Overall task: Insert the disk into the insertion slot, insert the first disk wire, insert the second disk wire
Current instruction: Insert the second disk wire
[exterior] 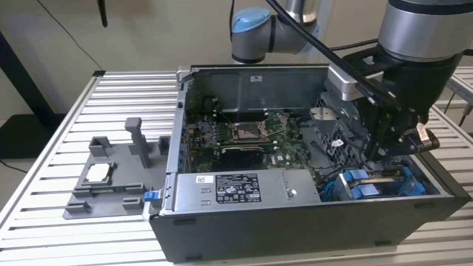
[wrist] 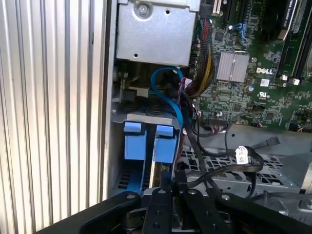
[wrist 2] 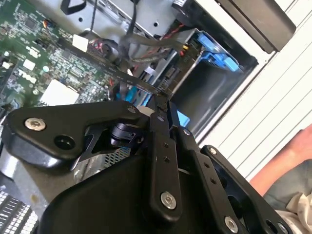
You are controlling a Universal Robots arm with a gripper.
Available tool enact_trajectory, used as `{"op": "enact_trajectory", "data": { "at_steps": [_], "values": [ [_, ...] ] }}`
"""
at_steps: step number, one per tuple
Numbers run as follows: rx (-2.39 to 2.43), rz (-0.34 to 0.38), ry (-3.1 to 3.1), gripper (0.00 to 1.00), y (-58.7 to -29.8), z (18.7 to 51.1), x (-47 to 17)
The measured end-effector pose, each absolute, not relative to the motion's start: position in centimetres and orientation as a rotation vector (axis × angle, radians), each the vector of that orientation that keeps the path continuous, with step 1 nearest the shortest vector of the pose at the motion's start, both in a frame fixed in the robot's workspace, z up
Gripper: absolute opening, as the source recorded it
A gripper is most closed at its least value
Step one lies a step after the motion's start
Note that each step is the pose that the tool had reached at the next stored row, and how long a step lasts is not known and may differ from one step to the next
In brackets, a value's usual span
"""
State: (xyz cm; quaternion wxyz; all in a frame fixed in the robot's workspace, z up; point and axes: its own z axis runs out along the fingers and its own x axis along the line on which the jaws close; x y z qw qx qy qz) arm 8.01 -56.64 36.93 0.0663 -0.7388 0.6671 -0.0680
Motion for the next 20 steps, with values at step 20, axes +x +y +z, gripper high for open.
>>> {"op": "enact_trajectory", "data": {
  "at_steps": [20],
  "values": [
    [-2.157, -0.001, 1.985, 0.15, -58.5, 36.4, 9.6]
  ]
}}
